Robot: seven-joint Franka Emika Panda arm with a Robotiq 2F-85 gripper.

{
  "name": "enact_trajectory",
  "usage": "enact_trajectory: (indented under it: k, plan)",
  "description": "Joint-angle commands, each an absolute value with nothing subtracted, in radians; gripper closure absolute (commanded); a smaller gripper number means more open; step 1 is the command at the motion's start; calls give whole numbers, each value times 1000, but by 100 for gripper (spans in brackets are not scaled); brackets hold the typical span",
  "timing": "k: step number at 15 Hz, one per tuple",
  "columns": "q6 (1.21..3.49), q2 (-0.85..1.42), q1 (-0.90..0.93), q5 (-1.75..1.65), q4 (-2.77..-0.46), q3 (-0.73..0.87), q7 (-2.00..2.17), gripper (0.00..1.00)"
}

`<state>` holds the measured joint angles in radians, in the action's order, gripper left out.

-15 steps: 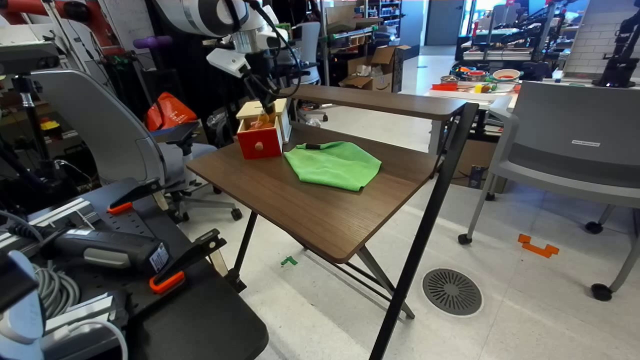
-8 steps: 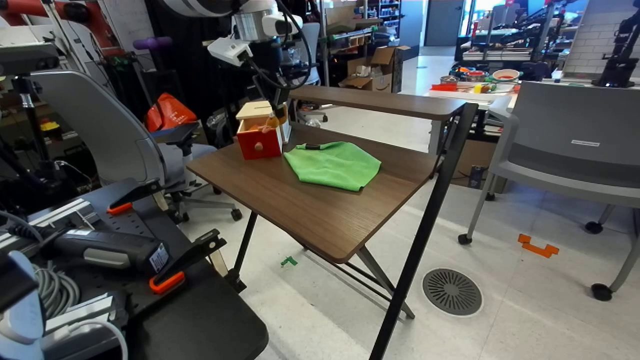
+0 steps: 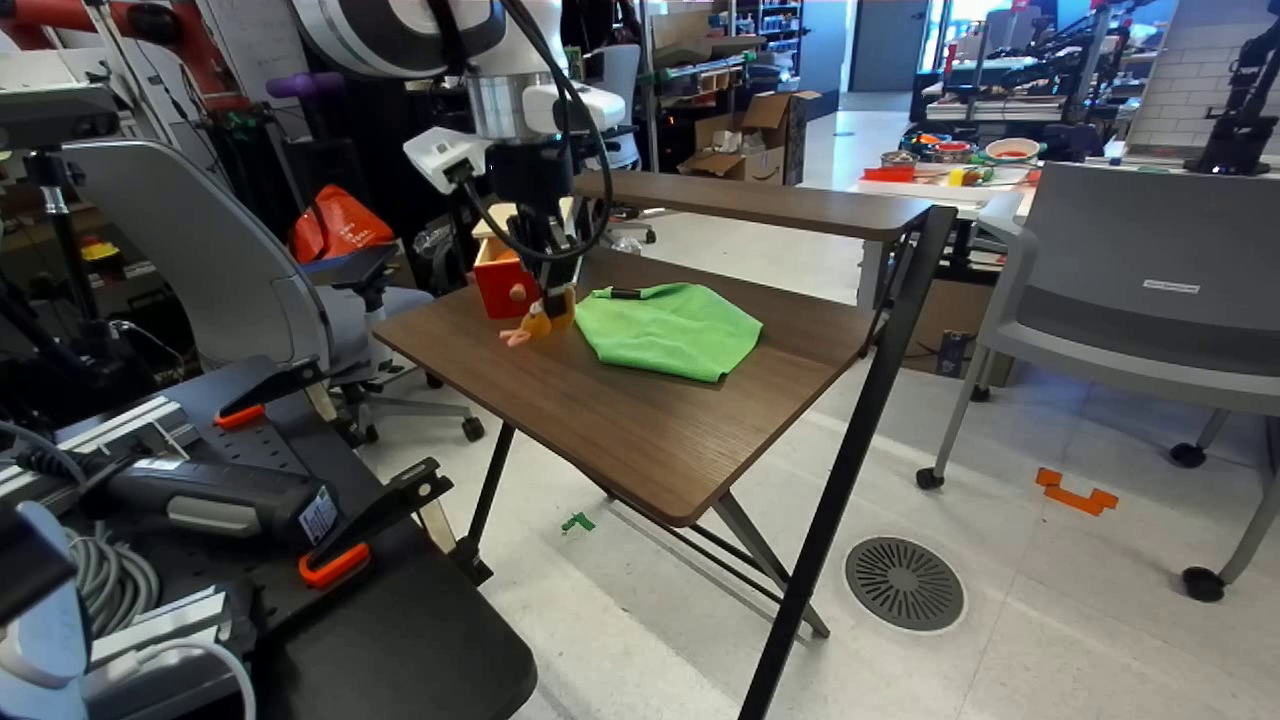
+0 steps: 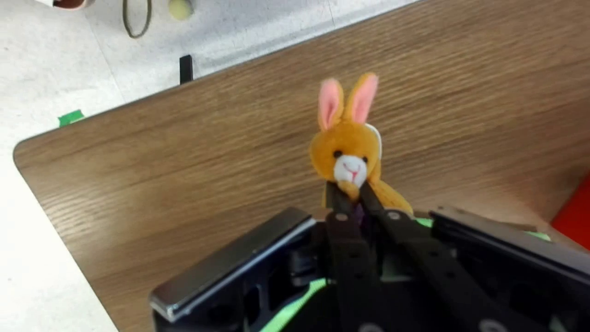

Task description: Remove the doll from the drawer

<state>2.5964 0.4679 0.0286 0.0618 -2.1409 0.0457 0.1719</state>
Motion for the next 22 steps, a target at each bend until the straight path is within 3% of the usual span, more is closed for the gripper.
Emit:
enact_trajectory:
  k: [1,14,15,16,22]
  plan:
    - [2641,470,16,67,-2191,51,170,98]
    - [2687,620,-3,86,-2133,63,214,98]
    - [2685,624,-3,87,-2125,64,218,85]
    - [2684,628,-4,89,-2117,64,220,65]
    - [2668,574,-7,95,-2125,57,221,23]
